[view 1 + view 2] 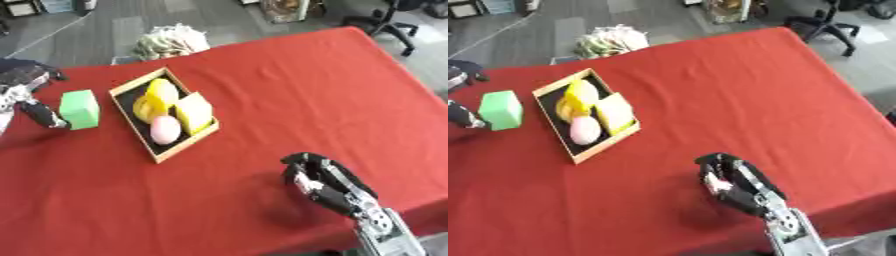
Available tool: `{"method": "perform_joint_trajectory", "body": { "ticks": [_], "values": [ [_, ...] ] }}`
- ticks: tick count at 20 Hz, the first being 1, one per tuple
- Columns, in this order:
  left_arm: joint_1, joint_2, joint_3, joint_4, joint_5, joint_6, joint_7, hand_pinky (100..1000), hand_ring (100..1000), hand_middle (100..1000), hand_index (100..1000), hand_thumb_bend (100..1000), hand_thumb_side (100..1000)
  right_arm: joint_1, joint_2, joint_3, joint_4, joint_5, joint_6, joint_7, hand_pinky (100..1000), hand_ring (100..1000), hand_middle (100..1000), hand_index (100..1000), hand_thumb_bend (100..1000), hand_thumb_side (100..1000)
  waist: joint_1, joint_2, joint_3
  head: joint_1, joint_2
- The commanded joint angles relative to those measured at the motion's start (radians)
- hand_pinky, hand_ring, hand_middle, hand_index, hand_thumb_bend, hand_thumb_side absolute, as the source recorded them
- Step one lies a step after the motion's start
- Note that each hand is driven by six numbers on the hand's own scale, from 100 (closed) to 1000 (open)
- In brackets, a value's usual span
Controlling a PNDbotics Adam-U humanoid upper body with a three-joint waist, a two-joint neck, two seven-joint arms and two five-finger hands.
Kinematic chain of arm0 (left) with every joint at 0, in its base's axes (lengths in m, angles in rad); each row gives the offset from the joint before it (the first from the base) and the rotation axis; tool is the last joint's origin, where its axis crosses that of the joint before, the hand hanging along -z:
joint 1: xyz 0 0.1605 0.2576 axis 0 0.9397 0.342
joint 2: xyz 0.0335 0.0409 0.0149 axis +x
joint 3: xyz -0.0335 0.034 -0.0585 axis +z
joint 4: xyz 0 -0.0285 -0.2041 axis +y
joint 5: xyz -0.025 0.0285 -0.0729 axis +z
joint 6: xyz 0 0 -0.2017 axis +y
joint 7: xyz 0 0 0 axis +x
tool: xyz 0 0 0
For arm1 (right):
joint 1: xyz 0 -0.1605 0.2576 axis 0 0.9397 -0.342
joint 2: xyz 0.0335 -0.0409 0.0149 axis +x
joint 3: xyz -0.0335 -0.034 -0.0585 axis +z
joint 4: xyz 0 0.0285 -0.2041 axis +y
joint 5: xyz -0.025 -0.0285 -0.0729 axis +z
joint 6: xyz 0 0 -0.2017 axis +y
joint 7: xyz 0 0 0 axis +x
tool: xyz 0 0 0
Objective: Pick up objects on the table and place them in the box.
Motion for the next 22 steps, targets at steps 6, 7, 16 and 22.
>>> {"method": "perform_joint_trajectory", "body": {
  "ticks": [6,7,16,22],
  "values": [
    [-0.028,0.016,0.009,0.006,0.07,0.002,0.01,832,696,677,781,558,100,-0.023,-0.022,-0.005,-0.02,-0.002,0.002,-0.005,723,585,554,748,100,518,0.012,0.017,-0.021,0.016,-0.039],
    [-0.028,0.016,0.008,0.002,0.072,0.007,0.016,784,610,587,720,509,100,-0.024,-0.022,-0.005,-0.02,-0.002,0.002,-0.005,723,585,554,748,100,517,0.013,0.017,-0.021,0.016,-0.038],
    [-0.062,0.026,-0.015,-0.109,0.11,0.064,0.159,666,474,442,603,423,100,-0.019,-0.027,-0.006,-0.019,0.003,0.001,-0.004,723,585,554,748,100,510,0.021,0.007,-0.01,0.01,-0.032],
    [-0.09,-0.046,-0.041,-0.09,0.084,0.084,0.178,690,505,476,638,425,100,-0.021,-0.021,-0.001,-0.016,0.002,0.0,0.003,724,585,554,747,100,516,0.018,0.007,-0.02,0.019,-0.032]
  ]
}}
